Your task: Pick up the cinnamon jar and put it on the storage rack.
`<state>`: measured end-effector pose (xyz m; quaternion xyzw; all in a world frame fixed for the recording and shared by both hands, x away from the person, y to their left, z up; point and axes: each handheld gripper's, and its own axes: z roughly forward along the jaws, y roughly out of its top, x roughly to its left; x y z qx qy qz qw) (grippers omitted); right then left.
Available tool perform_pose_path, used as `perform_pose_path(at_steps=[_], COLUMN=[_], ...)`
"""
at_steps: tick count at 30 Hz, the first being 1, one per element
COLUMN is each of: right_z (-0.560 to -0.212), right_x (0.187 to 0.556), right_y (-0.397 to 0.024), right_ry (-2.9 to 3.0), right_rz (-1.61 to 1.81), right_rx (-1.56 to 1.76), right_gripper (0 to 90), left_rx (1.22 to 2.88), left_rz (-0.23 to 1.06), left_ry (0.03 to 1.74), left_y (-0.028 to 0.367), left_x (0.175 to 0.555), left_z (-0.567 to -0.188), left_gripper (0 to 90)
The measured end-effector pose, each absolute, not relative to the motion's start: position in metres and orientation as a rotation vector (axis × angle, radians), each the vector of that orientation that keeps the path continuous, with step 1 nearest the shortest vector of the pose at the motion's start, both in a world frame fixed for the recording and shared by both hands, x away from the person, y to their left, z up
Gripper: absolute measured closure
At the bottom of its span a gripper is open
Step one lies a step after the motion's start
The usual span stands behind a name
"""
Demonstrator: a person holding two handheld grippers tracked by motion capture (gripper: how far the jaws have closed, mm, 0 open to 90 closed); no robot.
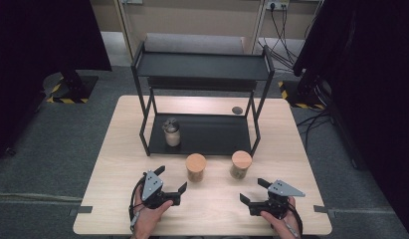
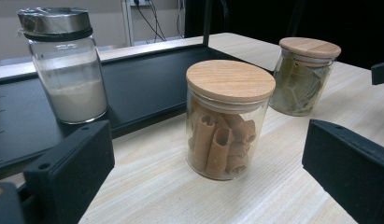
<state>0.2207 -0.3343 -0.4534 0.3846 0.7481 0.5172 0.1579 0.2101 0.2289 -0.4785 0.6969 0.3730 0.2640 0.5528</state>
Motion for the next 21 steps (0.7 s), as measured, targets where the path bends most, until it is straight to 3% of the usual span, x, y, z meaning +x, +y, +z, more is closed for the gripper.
perform_pose_path(at_steps=[21], right_z=[-0.4479], right_x=[0.2155], right_y=[-0.3283], right_ry=[2.152], right_rz=[1.496], right_rx=[1.042], right_gripper=[4.5], left_rx=[1.648], left_rz=[0.626], left_ry=[0.879], left_y=[0.2300], left_x=[0.2078], left_z=[-0.4809], left_gripper=[2.0])
